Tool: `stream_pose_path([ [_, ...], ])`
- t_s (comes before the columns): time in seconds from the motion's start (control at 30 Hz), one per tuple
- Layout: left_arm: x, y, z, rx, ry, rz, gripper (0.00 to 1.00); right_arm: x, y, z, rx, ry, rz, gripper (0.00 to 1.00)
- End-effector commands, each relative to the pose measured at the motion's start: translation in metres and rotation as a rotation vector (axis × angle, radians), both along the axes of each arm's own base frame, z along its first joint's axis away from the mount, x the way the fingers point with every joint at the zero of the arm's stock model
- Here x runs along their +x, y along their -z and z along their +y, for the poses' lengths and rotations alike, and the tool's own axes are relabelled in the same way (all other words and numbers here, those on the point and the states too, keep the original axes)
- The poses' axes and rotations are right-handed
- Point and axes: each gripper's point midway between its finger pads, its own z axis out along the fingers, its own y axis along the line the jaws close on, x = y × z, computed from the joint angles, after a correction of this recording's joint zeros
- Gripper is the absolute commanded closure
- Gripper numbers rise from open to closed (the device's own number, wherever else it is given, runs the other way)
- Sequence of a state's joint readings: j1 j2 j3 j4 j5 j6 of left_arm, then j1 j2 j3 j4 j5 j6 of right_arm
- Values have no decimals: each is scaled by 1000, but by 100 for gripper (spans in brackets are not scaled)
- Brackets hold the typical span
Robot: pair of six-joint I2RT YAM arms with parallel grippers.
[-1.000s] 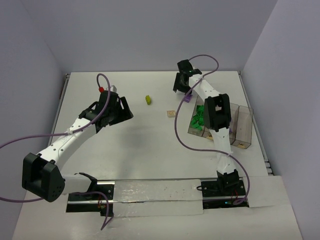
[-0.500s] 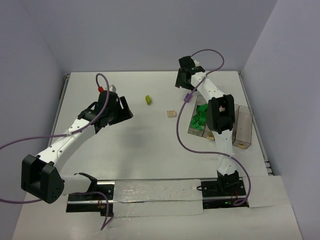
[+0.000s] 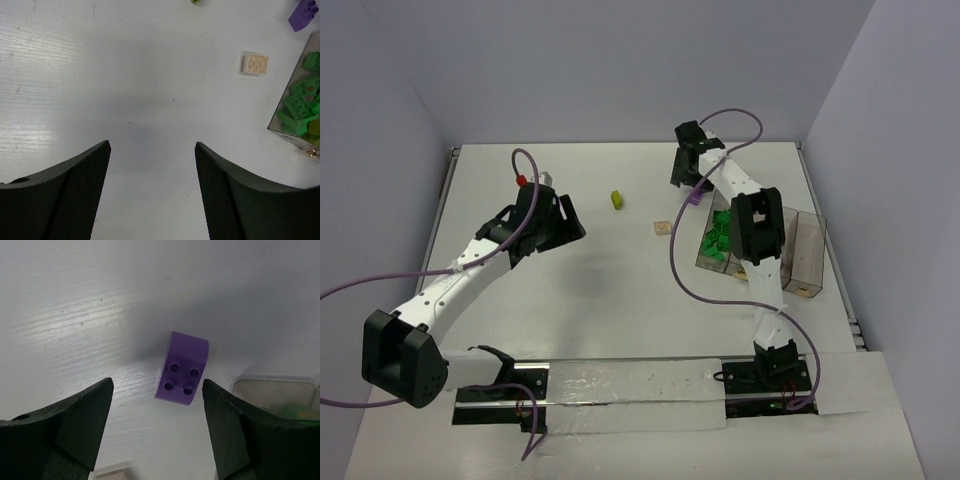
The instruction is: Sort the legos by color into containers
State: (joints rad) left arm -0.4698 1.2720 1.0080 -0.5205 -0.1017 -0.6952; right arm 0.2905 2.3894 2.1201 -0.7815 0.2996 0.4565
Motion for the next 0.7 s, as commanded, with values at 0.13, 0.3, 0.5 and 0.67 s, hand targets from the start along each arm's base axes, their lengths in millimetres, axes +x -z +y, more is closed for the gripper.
stream_pose_path([
  [0.13, 2, -12, 1, -2, -5, -41, 24, -2, 15, 2, 0, 15, 27, 21],
  [0.3, 2, -9, 0, -6, -6, -35, 24, 0, 20, 6, 15, 12, 37, 21],
  [0.5, 4, -8, 1, 5, -6, -33, 24, -4, 27, 4, 15, 18, 49, 21],
  [0.67, 4, -9, 0, -1, -4, -34, 24, -2, 28, 8, 25, 3, 47, 24],
])
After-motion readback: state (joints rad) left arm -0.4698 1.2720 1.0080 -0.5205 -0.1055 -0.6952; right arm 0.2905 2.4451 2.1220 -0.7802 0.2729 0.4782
